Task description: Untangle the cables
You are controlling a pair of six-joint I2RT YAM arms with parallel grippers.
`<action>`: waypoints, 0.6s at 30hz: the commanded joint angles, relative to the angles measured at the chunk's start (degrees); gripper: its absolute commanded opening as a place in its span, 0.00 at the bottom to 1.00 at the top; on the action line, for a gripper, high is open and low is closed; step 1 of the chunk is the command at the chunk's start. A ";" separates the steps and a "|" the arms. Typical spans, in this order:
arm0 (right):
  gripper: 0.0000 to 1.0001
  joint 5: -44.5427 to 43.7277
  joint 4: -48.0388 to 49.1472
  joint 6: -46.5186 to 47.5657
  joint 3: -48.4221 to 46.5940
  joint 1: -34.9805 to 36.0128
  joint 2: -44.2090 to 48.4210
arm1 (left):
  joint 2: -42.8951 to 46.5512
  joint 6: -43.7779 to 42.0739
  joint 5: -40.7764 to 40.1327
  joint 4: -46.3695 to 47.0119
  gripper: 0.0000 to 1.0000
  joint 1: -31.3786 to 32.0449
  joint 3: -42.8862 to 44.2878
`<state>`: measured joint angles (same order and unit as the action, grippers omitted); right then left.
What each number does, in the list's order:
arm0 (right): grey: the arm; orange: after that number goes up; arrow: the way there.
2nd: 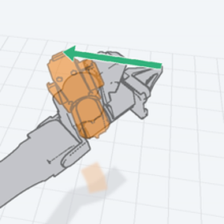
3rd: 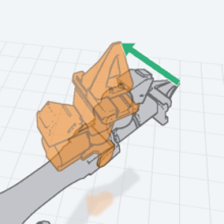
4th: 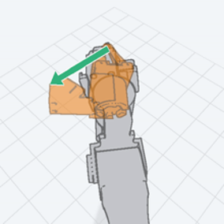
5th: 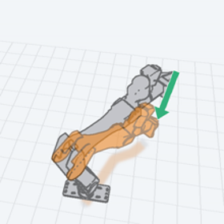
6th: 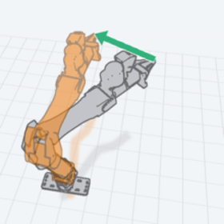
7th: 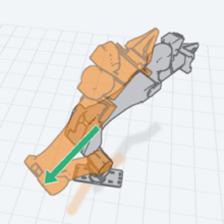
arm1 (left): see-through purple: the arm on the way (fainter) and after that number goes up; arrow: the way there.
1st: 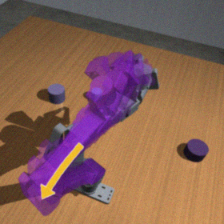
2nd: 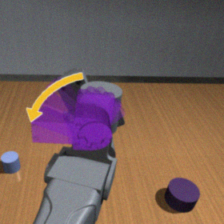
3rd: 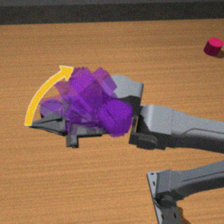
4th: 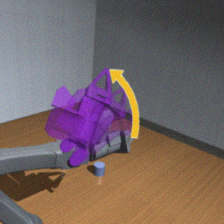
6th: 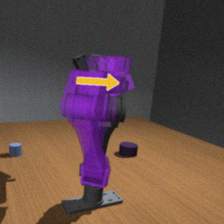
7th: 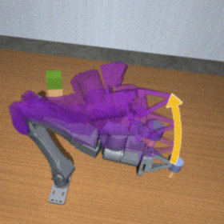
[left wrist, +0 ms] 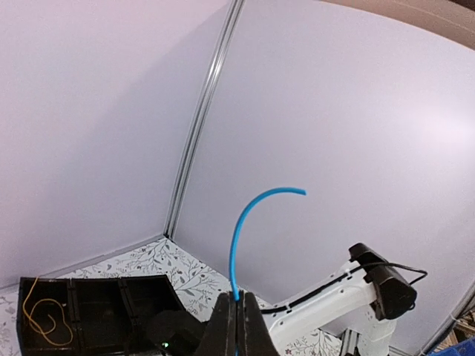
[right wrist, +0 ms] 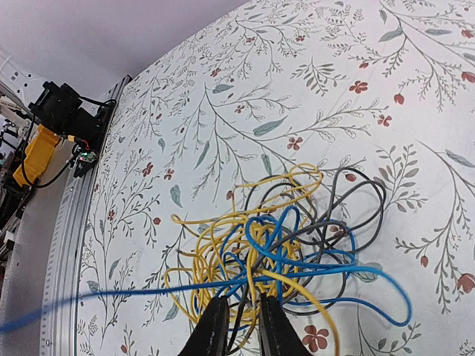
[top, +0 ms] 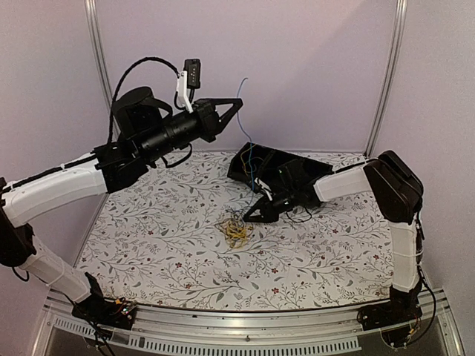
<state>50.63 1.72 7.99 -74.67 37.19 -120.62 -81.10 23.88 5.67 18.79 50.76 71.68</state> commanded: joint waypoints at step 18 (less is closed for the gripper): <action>0.20 -1.19 -1.63 -6.18 -3.26 0.68 -8.45 | -5.57 -35.25 -10.08 -19.77 0.00 20.26 51.50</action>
<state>50.35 1.04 2.07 -76.55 37.50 -127.94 -84.31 -3.29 -0.38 2.61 68.27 121.91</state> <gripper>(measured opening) 0.202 0.014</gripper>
